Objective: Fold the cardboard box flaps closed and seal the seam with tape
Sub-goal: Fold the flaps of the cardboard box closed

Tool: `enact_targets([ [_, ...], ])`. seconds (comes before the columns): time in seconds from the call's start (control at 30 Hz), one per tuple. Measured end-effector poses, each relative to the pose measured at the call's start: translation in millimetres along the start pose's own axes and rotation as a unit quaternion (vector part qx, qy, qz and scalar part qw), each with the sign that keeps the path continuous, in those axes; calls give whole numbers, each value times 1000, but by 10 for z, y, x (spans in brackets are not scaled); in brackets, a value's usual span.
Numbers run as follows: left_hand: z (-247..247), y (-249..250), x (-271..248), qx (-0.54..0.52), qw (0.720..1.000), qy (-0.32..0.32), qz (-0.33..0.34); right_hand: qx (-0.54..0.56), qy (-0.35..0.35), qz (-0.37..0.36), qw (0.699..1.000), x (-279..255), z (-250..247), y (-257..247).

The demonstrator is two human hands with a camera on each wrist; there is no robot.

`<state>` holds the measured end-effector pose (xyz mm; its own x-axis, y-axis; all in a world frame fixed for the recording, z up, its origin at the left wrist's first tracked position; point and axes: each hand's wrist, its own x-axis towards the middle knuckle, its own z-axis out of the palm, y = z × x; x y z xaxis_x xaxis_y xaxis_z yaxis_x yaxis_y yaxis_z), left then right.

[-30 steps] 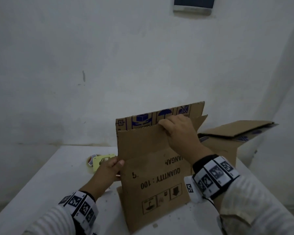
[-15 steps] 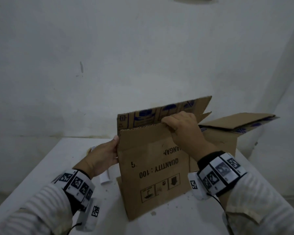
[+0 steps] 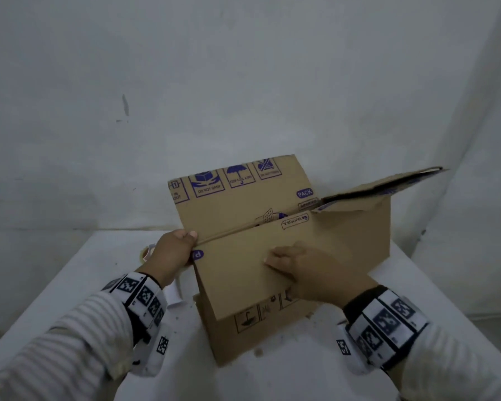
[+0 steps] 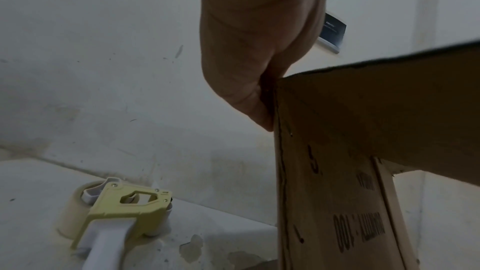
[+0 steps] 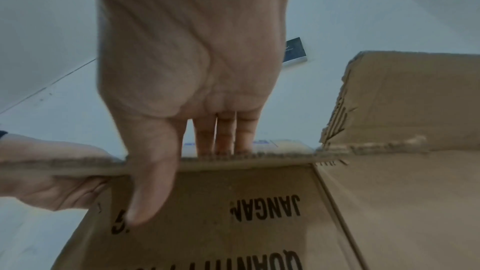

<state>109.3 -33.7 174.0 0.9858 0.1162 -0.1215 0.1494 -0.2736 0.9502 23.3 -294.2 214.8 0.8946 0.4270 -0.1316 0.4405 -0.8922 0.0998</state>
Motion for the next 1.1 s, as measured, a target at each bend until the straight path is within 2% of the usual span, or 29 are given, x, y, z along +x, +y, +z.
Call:
enact_targets([
  [0.07, 51, 35, -58, -10, 1000, 0, -4, 29, -60, 24, 997, 80, 77, -8],
  [0.1, 73, 29, -66, -13, 1000, -3, -3, 46, -64, 39, 996, 137, 101, -7],
  [0.23, 118, 30, -131, -19, 1000, 0, -5, 117, 48, 99, 987, 438, 75, -23],
  [0.33, 141, 35, -203, -45, 999, 25, -12, 108, 96, 117, 983, 640, 186, -119],
  [0.4, 134, 24, -251, -8, 996, 85, 31, 83, 160, 137, 974, 713, 312, -195],
  [0.43, 136, 21, -283, 59, 987, 125, 88, 72, 181, 145, 970, 738, 356, -225],
  [0.47, 150, 30, -332, 130, 965, 161, 163, 63, 191, 148, 968, 756, 380, -246],
  [0.5, 181, 46, -380, 200, 931, 184, 244, 56, 195, 147, 968, 770, 392, -259],
  [0.53, 236, 47, -394, 268, 892, 179, 316, 55, 195, 145, 969, 783, 394, -271],
  [0.57, 299, 62, -407, 339, 852, 151, 368, 56, 197, 144, 968, 785, 393, -285],
  [0.6, 367, 76, -412, 399, 824, 101, 388, 57, 201, 142, 967, 779, 390, -295],
  [0.63, 436, 69, -391, 443, 807, 53, 388, 57, 207, 140, 967, 769, 389, -296],
  [0.7, 536, 51, -329, 492, 793, -2, 361, 66, 203, 136, 968, 728, 380, -290],
  [0.83, 631, 41, -289, 522, 778, 13, 350, 69, 175, 141, 972, 597, 314, -140],
  [0.93, 630, 34, -260, 529, 778, 10, 340, 60, 213, 273, 936, 416, 237, 185],
  [1.03, 680, 53, -226, 519, 799, 21, 305, 54, 157, 388, 906, 212, 209, 569],
  [1.1, 782, 107, -211, 520, 809, 48, 270, 108, 108, 404, 902, 130, 268, 757],
])
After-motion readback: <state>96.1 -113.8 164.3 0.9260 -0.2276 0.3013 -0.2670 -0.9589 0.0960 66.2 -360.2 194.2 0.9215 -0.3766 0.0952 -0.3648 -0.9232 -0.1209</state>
